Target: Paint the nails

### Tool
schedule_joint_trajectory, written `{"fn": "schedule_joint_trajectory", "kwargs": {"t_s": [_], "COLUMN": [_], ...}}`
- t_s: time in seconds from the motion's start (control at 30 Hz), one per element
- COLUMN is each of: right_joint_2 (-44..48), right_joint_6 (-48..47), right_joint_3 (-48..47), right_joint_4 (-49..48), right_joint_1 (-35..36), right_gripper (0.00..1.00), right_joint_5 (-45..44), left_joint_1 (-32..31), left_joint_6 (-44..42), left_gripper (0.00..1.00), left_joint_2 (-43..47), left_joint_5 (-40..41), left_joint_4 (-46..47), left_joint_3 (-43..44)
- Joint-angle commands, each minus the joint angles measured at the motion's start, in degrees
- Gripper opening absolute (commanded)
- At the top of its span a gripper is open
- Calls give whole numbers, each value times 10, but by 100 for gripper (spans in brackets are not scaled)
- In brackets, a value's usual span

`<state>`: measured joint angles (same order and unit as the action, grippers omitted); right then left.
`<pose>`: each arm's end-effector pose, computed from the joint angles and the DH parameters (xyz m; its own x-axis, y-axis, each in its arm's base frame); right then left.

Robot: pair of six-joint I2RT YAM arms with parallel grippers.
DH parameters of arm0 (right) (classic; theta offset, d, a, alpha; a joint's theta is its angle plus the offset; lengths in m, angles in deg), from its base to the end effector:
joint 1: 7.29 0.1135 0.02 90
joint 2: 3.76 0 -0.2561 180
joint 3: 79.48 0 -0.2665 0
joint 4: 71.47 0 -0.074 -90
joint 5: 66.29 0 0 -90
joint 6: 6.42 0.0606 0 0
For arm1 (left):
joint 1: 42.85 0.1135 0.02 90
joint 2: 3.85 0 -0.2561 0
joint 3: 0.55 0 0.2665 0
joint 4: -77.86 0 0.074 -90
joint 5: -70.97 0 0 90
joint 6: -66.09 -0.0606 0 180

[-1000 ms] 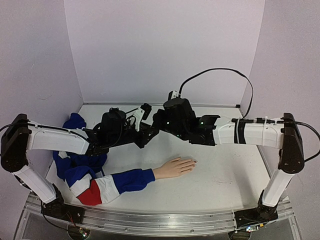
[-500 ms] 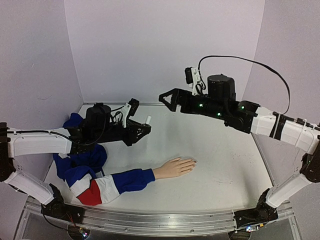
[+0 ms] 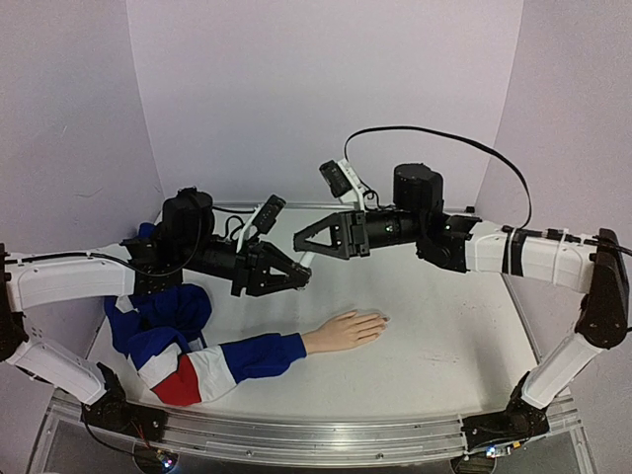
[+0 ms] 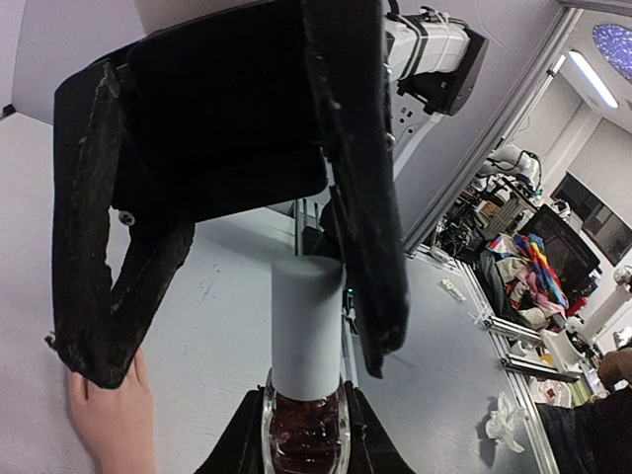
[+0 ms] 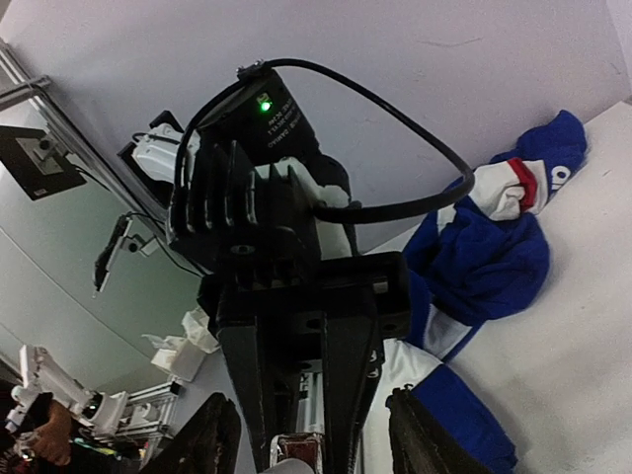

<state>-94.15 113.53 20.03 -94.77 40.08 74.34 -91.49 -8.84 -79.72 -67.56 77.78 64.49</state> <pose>0.2321 0.3214 0.3498 -0.3513 0.0860 -0.9323 -0.9240 -0.1923 0.3304 0.1848 -0.2787 0.2902 -0.3764 0.1670 -0.9113 0.9169 -0.0738 -0.3922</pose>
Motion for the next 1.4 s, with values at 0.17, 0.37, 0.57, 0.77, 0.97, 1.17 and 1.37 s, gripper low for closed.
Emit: {"fn": "schedule_joint_trajectory", "kwargs": {"t_s": [0.17,0.37,0.57,0.77,0.97,1.17,1.37], "right_joint_2": [-13,-21,-17,-10,-18,-63,-55], "right_joint_6": [47,46,46,51,93,208,197], "right_joint_3": [13,17,28,51,51,-37,-58], "right_joint_4": [-128,-132,-133,-131,-23,160,176], "right_joint_1": [5,11,13,17,35,135,156], "right_gripper": [34,25,14,0,0,0,0], "right_joint_5": [66,66,58,1,-258,-637,-684], "left_joint_1": [2,3,5,6,5,-16,-32], "left_joint_6": [10,6,0,-24,-82,-150,-148], "left_gripper": [0,0,0,0,0,0,0], "left_joint_2": [-9,-7,-4,6,-29,-134,-142], "left_joint_5": [-56,-26,3,152,400,518,510], "left_joint_4": [18,18,19,18,48,205,211], "left_joint_3": [38,39,44,38,51,62,34]}}
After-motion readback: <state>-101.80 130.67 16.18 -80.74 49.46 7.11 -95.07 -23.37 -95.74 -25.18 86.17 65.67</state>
